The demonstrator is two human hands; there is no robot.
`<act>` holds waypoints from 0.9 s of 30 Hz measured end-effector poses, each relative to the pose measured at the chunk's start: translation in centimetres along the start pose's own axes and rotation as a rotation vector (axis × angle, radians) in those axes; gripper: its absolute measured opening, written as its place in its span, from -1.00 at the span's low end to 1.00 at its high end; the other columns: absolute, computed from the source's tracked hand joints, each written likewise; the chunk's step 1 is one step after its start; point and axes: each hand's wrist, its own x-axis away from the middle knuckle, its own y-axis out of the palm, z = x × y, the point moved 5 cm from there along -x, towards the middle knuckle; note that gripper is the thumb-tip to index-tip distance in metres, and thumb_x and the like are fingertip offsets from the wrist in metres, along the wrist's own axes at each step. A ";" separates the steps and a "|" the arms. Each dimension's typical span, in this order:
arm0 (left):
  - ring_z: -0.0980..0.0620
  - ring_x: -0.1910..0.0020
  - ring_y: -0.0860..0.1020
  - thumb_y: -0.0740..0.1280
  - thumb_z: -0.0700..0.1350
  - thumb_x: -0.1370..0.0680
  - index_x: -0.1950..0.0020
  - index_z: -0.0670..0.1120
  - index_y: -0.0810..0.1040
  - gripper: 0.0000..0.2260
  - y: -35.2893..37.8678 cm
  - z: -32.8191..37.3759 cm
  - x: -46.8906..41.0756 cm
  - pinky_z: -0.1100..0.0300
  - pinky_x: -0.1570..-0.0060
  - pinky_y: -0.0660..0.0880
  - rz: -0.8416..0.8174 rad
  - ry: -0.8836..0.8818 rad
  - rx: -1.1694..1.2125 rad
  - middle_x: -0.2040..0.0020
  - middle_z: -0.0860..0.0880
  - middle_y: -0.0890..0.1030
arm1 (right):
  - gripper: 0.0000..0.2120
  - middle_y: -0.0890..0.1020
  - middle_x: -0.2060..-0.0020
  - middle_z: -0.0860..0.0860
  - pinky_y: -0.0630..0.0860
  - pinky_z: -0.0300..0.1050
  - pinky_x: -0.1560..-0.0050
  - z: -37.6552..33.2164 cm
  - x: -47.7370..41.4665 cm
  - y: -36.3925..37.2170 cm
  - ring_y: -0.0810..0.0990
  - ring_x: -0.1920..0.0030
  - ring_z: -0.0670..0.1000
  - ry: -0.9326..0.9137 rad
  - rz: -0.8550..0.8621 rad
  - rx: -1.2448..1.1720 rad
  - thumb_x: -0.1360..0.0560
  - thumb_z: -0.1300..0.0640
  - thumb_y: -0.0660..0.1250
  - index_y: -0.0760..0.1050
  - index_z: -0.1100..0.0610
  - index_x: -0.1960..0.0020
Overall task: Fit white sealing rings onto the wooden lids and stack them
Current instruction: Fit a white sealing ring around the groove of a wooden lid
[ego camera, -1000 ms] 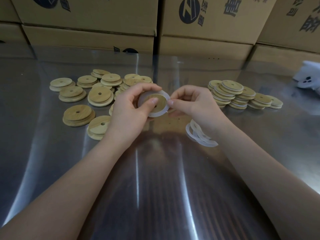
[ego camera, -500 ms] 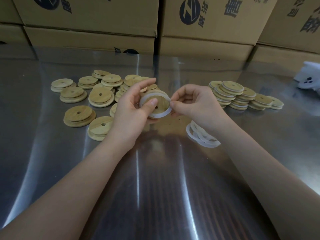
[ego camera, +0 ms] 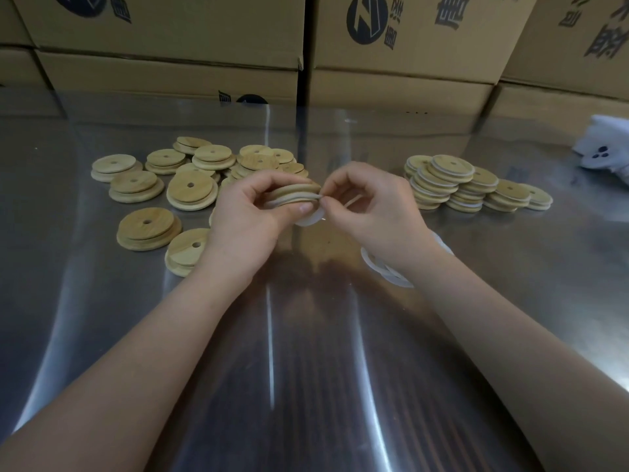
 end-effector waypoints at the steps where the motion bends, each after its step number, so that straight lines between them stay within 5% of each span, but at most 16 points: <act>1: 0.21 0.09 0.63 0.50 -0.33 -0.39 0.09 0.04 0.64 -0.73 0.0 0.0 0.0 0.33 0.02 0.54 0.014 0.007 -0.003 0.17 0.15 0.68 | -0.95 0.62 0.28 0.00 0.52 -0.24 0.19 0.0 0.0 0.1 0.57 0.26 -0.08 -0.008 0.015 0.014 -0.42 0.31 0.40 0.57 0.20 0.16; 11: 0.11 -0.05 0.63 0.41 -0.44 -0.44 0.03 -0.10 0.53 -0.73 0.4 0.6 0.3 0.24 -0.12 0.54 0.016 0.048 -0.047 -0.03 -0.05 0.66 | -0.95 0.59 0.29 -0.08 0.52 -0.18 0.22 0.3 0.1 0.4 0.56 0.30 -0.07 -0.040 0.124 0.072 -0.41 0.30 0.40 0.56 0.19 0.17; 17: 0.28 0.01 0.57 0.44 -0.33 -0.45 -0.03 0.02 0.62 -0.72 0.3 1.3 0.6 0.39 -0.04 0.48 0.044 0.136 -0.329 0.07 0.21 0.62 | -0.98 0.63 0.30 0.00 0.54 -0.08 0.21 -0.3 0.3 0.4 0.58 0.29 -0.03 -0.107 0.092 0.134 -0.42 0.30 0.41 0.59 0.22 0.18; 23: 0.22 0.05 0.58 0.45 -0.33 -0.42 0.05 0.00 0.68 -0.76 -0.1 1.4 0.4 0.24 -0.07 0.51 0.112 0.110 -0.408 0.13 0.18 0.64 | -0.98 0.62 0.32 -0.04 0.53 0.05 0.21 -0.2 0.2 0.4 0.56 0.29 -0.03 -0.080 0.077 0.198 -0.41 0.25 0.42 0.60 0.18 0.20; 27: 0.24 0.07 0.59 0.45 -0.36 -0.41 0.10 0.04 0.65 -0.72 -0.1 1.2 0.3 0.32 -0.05 0.51 0.114 0.091 -0.376 0.14 0.21 0.63 | -0.98 0.63 0.29 -0.01 0.53 0.09 0.18 -0.1 0.0 0.4 0.59 0.24 0.06 -0.084 0.037 0.266 -0.42 0.23 0.41 0.60 0.17 0.18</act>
